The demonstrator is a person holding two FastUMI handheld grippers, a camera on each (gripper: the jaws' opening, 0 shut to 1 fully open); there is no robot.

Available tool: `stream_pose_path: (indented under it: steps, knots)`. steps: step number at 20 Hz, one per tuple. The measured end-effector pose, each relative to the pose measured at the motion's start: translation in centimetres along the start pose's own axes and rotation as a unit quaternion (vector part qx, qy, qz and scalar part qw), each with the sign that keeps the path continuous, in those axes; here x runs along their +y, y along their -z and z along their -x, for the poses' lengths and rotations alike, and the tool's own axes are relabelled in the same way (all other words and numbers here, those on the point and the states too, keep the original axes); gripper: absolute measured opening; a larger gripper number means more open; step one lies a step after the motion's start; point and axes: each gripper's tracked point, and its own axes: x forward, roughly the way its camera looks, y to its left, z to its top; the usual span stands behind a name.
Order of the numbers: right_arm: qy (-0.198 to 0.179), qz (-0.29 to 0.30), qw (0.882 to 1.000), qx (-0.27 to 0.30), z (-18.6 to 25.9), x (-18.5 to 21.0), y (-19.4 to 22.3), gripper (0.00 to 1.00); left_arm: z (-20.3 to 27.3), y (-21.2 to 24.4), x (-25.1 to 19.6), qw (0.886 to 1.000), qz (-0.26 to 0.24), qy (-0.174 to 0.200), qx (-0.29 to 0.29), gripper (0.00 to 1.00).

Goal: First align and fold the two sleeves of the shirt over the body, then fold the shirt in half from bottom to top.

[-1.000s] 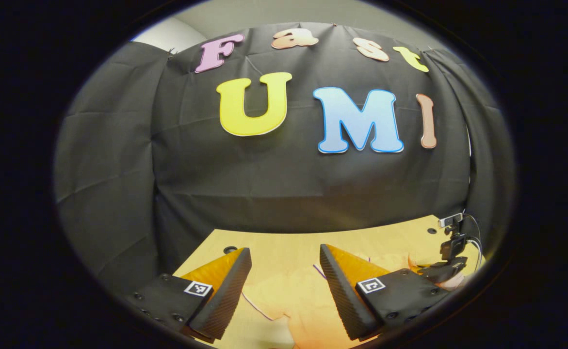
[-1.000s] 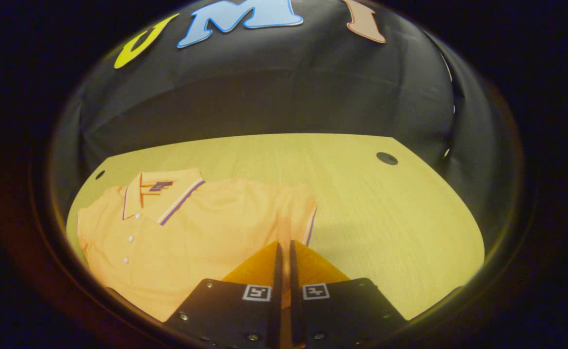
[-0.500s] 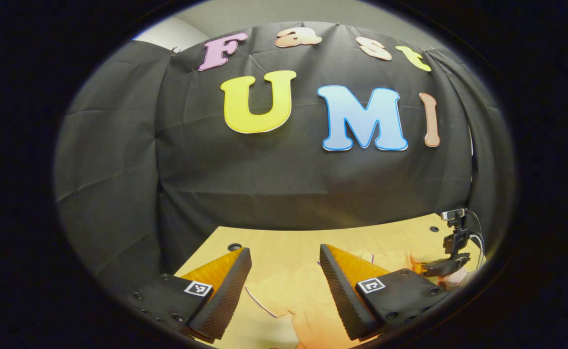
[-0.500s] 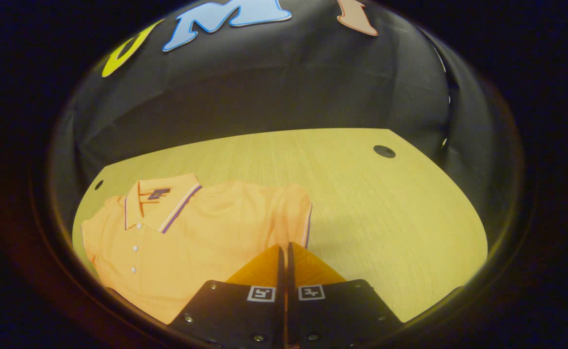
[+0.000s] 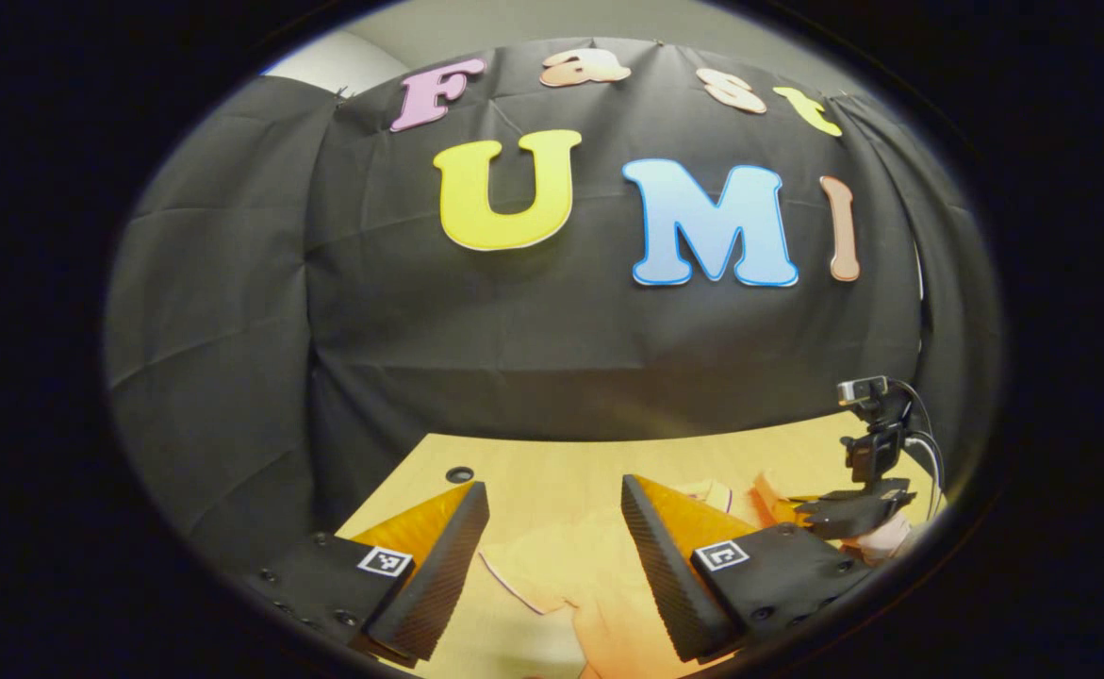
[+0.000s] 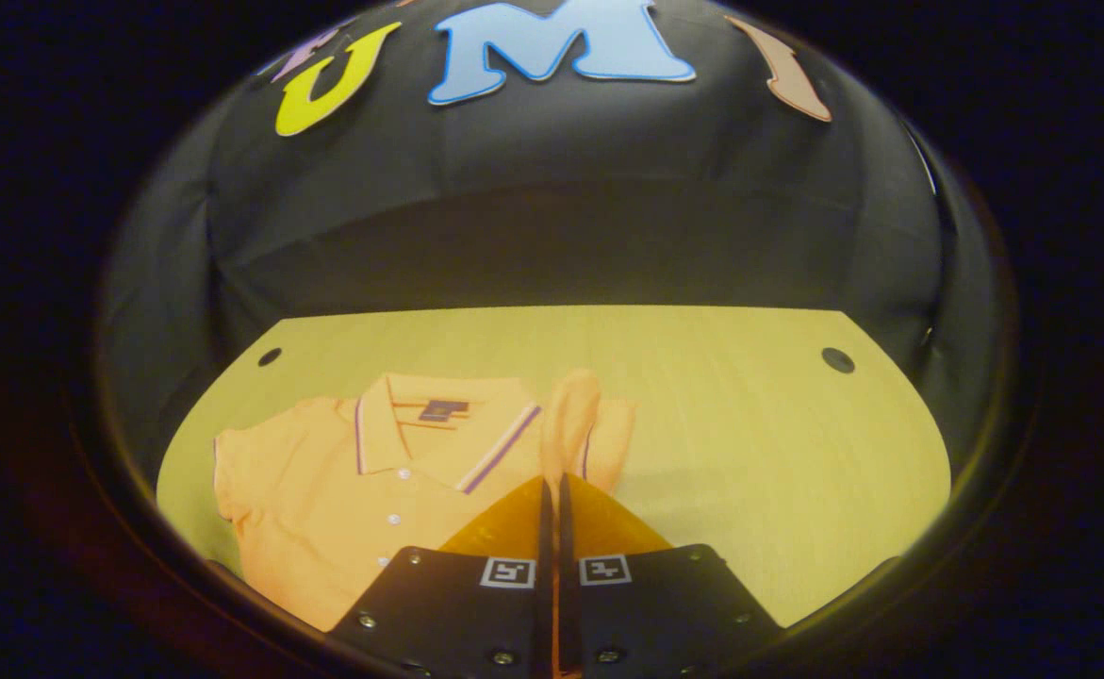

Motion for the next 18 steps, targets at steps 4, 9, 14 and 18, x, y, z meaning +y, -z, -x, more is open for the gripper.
stream_pose_path:
  steps: [4, 9, 14, 18]
  knots:
    - [-0.023, 0.022, 0.999, 0.010, -0.2, 3.4, 0.8, 0.03, -0.5, 1.0, 0.8, 1.000, 0.004, -0.007, 0.006, 0.93]
    - [-0.028, 0.013, 0.999, 0.038, -0.2, 4.3, 1.7, 0.37, -1.9, 2.9, 1.5, 1.000, 0.016, -0.013, 0.019, 0.93]
    - [-0.027, 0.004, 0.999, 0.025, 0.7, 4.1, 0.4, 0.46, -4.5, 6.1, 2.1, 0.999, 0.020, -0.015, 0.042, 0.94]
    - [-0.027, 0.005, 1.000, 0.009, 2.2, 3.8, -0.9, 0.48, -7.4, 9.9, 2.6, 0.997, 0.032, -0.015, 0.071, 0.95]
